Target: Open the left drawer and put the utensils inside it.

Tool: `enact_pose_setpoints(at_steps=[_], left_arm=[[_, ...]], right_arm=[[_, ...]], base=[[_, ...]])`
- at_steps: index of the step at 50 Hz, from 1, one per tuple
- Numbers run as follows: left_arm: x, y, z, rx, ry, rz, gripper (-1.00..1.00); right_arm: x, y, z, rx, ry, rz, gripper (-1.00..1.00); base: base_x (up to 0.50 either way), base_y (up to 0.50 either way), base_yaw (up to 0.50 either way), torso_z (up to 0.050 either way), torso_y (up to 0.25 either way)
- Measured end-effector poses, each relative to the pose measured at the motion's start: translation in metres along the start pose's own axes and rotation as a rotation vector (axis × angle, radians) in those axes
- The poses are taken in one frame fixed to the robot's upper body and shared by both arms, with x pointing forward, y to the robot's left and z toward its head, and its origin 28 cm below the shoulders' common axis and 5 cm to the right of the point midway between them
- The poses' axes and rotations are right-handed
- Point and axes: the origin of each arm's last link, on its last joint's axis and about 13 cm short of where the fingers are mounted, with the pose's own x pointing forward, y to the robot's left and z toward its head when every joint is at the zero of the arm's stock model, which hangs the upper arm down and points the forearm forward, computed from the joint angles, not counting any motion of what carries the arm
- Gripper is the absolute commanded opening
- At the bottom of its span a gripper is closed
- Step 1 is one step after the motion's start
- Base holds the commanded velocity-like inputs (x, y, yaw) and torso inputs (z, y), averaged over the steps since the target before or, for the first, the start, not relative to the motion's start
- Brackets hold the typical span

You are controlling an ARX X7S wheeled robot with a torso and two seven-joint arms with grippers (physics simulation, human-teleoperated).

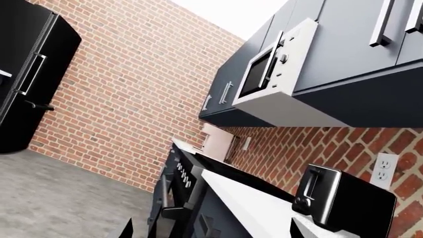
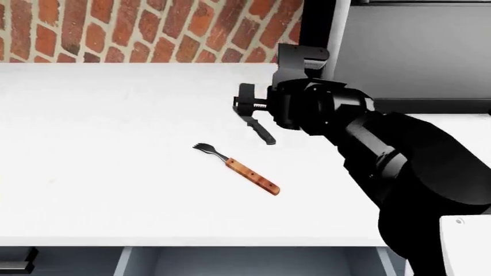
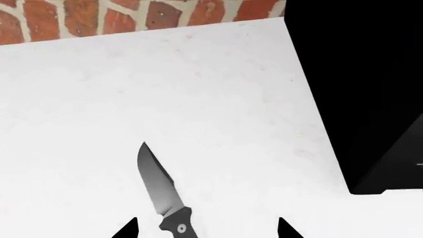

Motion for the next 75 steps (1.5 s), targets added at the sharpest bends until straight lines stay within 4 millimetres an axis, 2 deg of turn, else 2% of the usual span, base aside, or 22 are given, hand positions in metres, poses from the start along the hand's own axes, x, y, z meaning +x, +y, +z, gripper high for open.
enact_pose_setpoints(at_steps=[25,54,75], left_arm=[[0.0,0.001,-0.001,0.007,0.002,0.005,1.0],[0.0,0.001,-0.002,0.017,-0.001,0.006,1.0],[0.0,0.001,-0.001,0.014,-0.002,0.006,1.0]], right_arm=[[0.012,-0.004,-0.029,-0.032,0.063,-0.001,1.0],[0.018,-0.002,-0.053,-0.07,0.111,0.017,1.0],[0.019,-0.001,-0.057,-0.11,0.099,-0.005,1.0]], base=[[0.0,0.0,0.0,0.0,0.0],[0.0,0.0,0.0,0.0,0.0],[0.0,0.0,0.0,0.0,0.0]])
